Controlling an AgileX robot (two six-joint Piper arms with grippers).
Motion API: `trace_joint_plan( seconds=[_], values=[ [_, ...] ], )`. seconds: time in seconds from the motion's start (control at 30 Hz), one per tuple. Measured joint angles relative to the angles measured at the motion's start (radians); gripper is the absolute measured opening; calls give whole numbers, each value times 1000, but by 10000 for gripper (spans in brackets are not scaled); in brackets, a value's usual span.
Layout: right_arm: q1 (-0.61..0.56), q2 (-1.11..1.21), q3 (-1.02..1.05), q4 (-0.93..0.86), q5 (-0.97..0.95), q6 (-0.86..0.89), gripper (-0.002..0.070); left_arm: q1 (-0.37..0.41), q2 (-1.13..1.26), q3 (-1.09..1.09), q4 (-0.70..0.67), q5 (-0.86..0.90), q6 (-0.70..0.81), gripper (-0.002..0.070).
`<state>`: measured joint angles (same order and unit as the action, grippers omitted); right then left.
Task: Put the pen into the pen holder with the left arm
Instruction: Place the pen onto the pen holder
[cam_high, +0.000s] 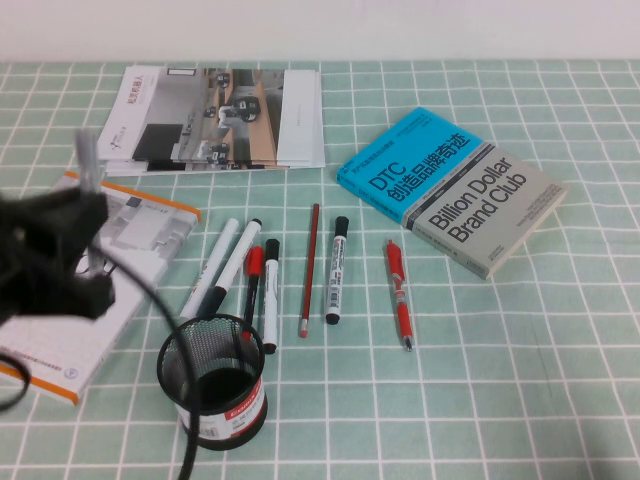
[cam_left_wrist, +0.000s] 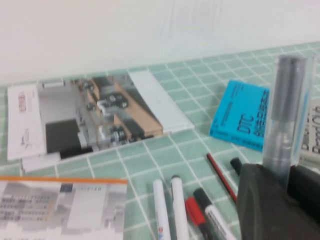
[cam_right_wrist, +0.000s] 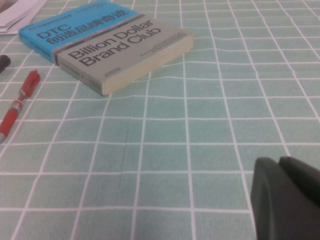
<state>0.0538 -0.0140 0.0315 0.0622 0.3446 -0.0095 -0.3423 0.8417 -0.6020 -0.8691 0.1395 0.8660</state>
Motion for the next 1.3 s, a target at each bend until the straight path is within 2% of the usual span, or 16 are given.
trace_joint_plan(
  seconds=[0.33, 0.6, 0.67, 0.77, 0.83, 0.93, 1.07, 1.3],
  values=[
    [0, 0, 0, 0, 0, 0, -20, 0, -61, 51, -14, 39, 33, 48],
    [0, 0, 0, 2, 0, 0, -20, 0, -55, 51, 11, 5, 14, 48],
    [0, 0, 0, 2, 0, 0, -20, 0, -55, 51, 136, 3, -110, 48],
    [0, 0, 0, 2, 0, 0, -20, 0, -53, 55, 509, -18, -505, 48],
    [0, 0, 0, 4, 0, 0, -20, 0, -53, 72, 686, -68, -719, 48],
    [0, 0, 0, 4, 0, 0, -20, -19, -53, 123, 859, -211, -955, 48],
    [0, 0, 0, 4, 0, 0, -20, -81, -53, 220, 959, -431, -1067, 48],
    [0, 0, 0, 4, 0, 0, -20, -141, -23, 298, 1063, -599, -1119, 48]
  ],
)
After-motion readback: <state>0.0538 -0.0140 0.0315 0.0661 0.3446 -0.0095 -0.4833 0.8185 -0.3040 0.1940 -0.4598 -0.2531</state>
